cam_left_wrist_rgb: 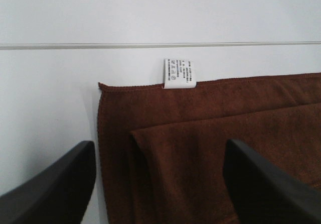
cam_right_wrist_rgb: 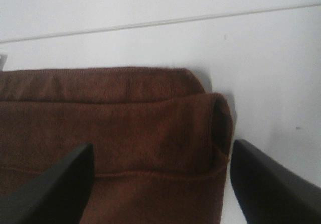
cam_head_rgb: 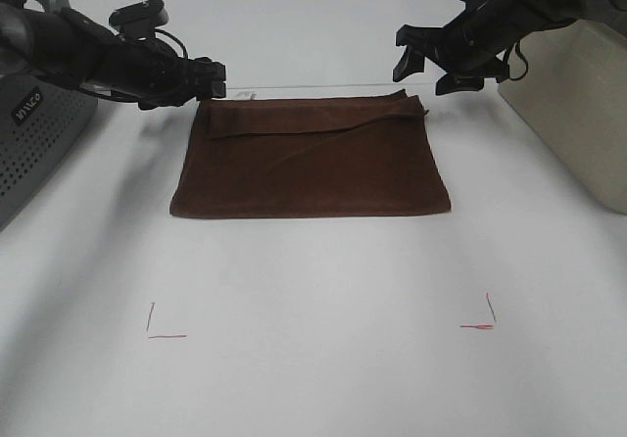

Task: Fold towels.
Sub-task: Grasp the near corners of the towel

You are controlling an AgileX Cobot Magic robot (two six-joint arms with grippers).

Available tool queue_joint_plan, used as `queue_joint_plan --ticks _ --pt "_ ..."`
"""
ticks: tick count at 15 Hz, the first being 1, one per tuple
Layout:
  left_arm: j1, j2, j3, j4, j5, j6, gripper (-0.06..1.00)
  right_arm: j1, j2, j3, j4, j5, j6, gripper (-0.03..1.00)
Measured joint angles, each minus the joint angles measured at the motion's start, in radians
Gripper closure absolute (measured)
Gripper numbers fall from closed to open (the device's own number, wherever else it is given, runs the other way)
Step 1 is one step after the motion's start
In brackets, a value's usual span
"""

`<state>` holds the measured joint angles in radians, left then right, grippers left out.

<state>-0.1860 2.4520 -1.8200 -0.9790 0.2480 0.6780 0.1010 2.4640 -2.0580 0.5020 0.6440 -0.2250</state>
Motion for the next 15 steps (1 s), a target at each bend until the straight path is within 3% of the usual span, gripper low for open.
queue_joint_plan --ticks 4,9,13,15 --pt "0.012 -0.002 0.000 0.031 0.187 -0.065 0.22 0.000 -0.019 0.000 -0.028 0.213 -0.002 0.21" --pt "0.092 -0.010 -0.005 0.215 0.482 -0.413 0.22 0.000 -0.052 -0.003 -0.055 0.526 -0.001 0.21" --pt "0.092 -0.017 -0.006 0.251 0.638 -0.457 0.22 0.000 -0.052 -0.003 -0.055 0.563 0.053 0.21" --pt "0.092 -0.054 0.037 0.274 0.651 -0.477 0.22 0.000 -0.062 0.015 -0.054 0.567 0.085 0.21"
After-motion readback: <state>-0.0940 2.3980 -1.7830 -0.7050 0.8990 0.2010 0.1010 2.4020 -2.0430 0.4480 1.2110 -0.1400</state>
